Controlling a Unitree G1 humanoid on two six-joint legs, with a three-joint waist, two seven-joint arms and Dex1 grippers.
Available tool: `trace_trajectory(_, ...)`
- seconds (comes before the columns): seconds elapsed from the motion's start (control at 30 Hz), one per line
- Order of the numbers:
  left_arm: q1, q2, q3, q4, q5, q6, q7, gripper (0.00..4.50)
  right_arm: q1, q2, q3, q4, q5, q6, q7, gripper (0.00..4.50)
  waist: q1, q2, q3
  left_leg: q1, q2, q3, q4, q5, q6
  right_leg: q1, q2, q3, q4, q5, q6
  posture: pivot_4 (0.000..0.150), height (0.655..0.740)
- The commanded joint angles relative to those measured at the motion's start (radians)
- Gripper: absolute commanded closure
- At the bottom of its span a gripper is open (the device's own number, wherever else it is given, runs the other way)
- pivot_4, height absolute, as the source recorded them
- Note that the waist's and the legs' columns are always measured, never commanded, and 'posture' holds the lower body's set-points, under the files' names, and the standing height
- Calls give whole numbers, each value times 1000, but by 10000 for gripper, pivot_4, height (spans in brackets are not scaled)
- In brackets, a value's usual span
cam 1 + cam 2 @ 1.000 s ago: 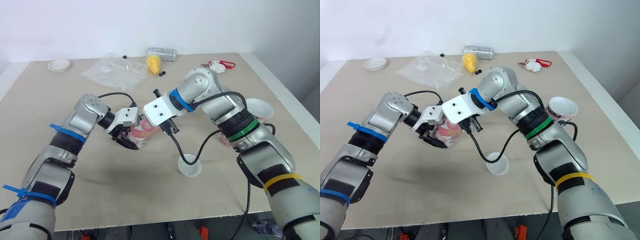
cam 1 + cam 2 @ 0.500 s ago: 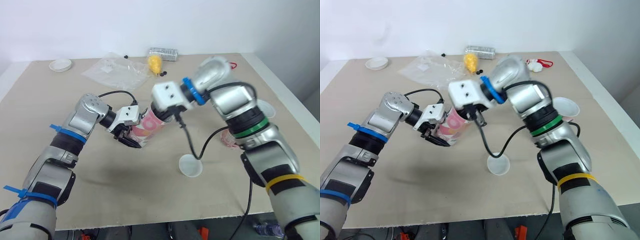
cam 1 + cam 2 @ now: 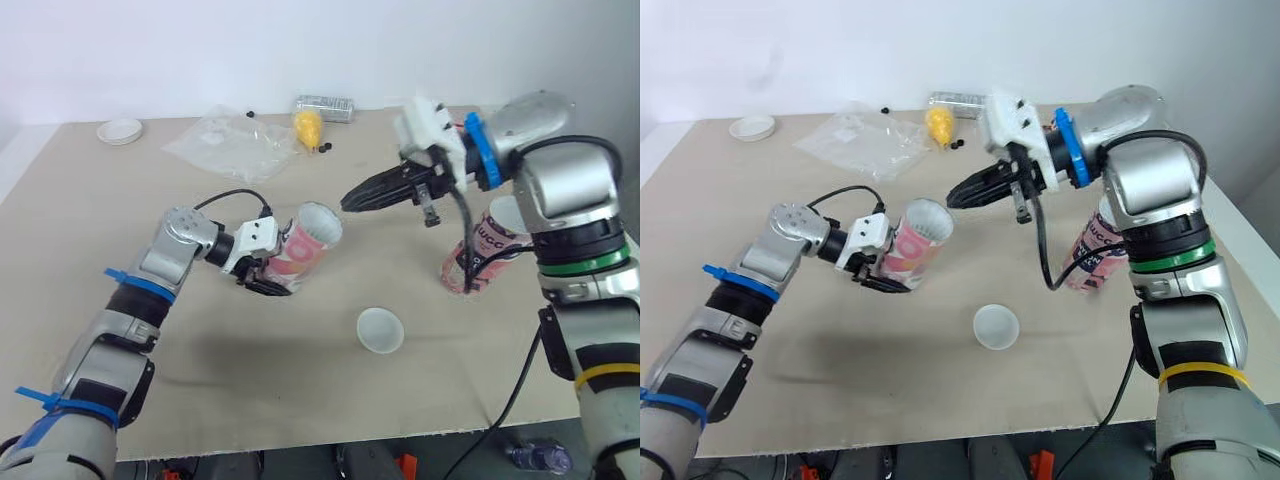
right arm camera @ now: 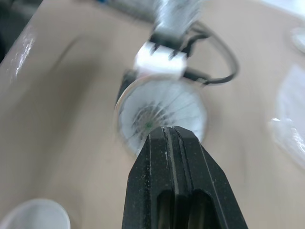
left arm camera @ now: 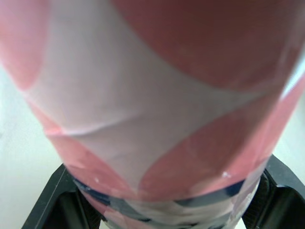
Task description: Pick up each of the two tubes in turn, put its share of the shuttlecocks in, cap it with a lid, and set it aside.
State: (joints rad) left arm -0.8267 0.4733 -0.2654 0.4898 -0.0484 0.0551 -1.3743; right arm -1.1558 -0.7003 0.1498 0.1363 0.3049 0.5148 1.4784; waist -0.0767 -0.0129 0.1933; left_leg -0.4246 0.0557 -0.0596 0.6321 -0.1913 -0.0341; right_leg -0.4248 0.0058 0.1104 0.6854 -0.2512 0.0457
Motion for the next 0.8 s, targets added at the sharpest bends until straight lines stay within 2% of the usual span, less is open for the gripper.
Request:
trace_trajectory(0.03, 45, -32, 70, -74, -48, -20, 103, 14513, 60, -35, -116, -123, 80, 116, -95, 44069, 3, 0, 0, 0, 0, 0, 0, 0, 0, 0, 0, 0, 0, 0, 0, 1500, 7400)
trace_trajectory(0.23, 169, -86, 103, -150, -63, -39, 244, 14513, 223, -67, -212, -301, 159, 255, -243, 44069, 3, 0, 0, 0, -1, 0, 1, 0, 0, 1, -1, 0, 0, 0, 1, 1500, 7400)
trace_trajectory(0.47, 282, -135, 118, -239, -86, -33, 368, 14513, 433, -110, -175, -512, 206, 328, -313, 44069, 5, 0, 0, 0, -1, 0, 3, 0, 0, 2, -1, 1, 0, -2, 9, 1500, 7400)
trace_trajectory(0.77, 362, -170, 108, -324, -118, -35, 411, 14513, 607, -175, -25, -483, 94, 283, -363, 44069, 4, 0, 0, 1, -3, 1, 4, 1, -2, 3, -2, 2, -1, 1, 12, 1500, 7400)
trace_trajectory(0.8, 368, -176, 107, -331, -118, -37, 419, 14513, 609, -169, -22, -469, 101, 314, -377, 41645, 4, 0, 0, 1, -3, 1, 4, 2, -2, 3, -2, 2, -1, 2, 12, 1500, 7400)
